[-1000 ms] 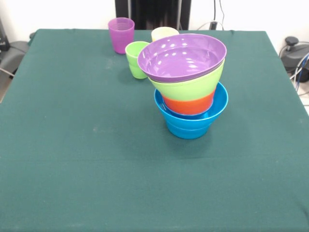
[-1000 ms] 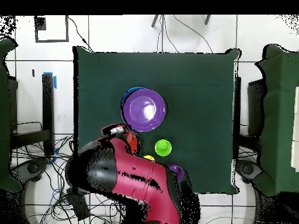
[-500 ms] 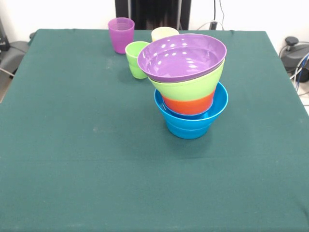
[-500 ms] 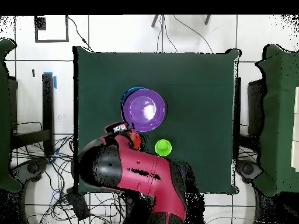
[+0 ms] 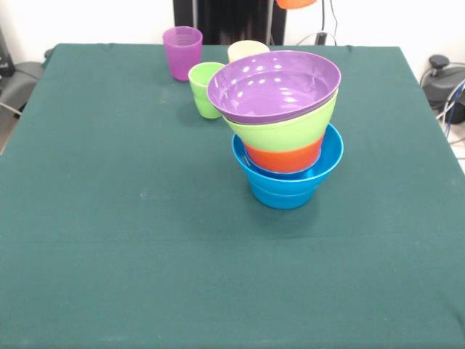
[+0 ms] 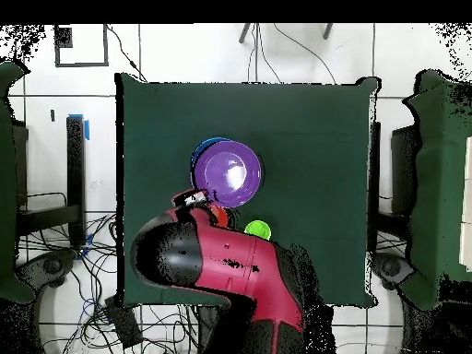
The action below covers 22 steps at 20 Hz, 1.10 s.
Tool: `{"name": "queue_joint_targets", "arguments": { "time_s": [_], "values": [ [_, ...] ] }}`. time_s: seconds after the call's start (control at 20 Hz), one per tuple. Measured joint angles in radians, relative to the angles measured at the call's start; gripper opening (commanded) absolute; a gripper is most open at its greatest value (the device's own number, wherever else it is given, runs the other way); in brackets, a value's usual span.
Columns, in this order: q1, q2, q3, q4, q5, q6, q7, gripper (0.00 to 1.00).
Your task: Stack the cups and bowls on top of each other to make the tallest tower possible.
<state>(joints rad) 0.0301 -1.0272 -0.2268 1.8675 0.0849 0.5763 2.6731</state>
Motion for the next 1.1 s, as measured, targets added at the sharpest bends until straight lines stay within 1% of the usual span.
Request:
{"name": "queue_joint_targets", "arguments": {
  "time_s": [0.4, 0.55, 0.9, 1.1],
  "values": [
    [-0.058, 0.001, 0.050, 0.000, -0.035, -0.009, 0.000, 0.00],
    [-0.085, 0.002, 0.072, 0.000, -0.051, -0.032, 0.000, 0.00],
    [-0.095, 0.017, 0.095, 0.000, -0.081, -0.076, 0.000, 0.00],
    [-0.096, 0.026, 0.109, -0.001, -0.096, -0.085, 0.000, 0.00]
  ]
}}
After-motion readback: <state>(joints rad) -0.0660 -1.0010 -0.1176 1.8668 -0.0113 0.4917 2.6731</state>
